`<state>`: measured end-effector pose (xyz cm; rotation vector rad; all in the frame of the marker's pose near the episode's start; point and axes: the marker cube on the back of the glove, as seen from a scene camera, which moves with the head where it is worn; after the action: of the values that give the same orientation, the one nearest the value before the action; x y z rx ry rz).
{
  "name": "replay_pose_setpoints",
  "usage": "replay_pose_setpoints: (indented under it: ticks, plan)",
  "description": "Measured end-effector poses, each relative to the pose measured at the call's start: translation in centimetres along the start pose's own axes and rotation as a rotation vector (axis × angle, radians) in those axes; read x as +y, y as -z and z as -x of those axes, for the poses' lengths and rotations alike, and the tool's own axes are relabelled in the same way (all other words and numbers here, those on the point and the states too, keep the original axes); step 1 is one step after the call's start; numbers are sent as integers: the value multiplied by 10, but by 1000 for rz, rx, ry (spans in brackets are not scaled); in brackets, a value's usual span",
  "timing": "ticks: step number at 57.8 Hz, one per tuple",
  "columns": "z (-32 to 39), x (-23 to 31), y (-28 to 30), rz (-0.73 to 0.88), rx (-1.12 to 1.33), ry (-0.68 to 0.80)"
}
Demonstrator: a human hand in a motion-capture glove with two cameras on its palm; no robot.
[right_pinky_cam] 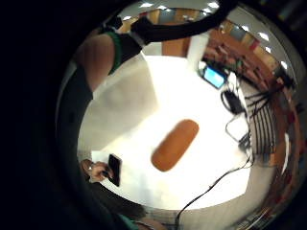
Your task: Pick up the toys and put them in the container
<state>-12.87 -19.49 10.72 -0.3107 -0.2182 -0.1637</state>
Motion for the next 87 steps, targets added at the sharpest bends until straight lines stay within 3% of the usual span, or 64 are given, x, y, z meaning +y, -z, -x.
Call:
replay_pose_setpoints:
  ticks: [5,19,25,32,42,48,52,62,70,77,87]
  plan:
    - [-60,19,-34,-5,-79,-309]
    - [-106,39,-124,94,-81,-827]
    - [-100,33,-145,83,13,-959]
    - [-92,27,-147,59,105,-1010]
    - [-93,25,-149,-10,192,-947]
    - [-101,19,-150,-188,261,-929]
    - [-94,27,-147,-85,189,-859]
    - [-74,43,-112,-105,62,-823]
    - [-26,47,-32,-193,-1,-583]
    - [41,29,41,-419,0,-403]
    - [113,-14,93,-571,-164,-153]
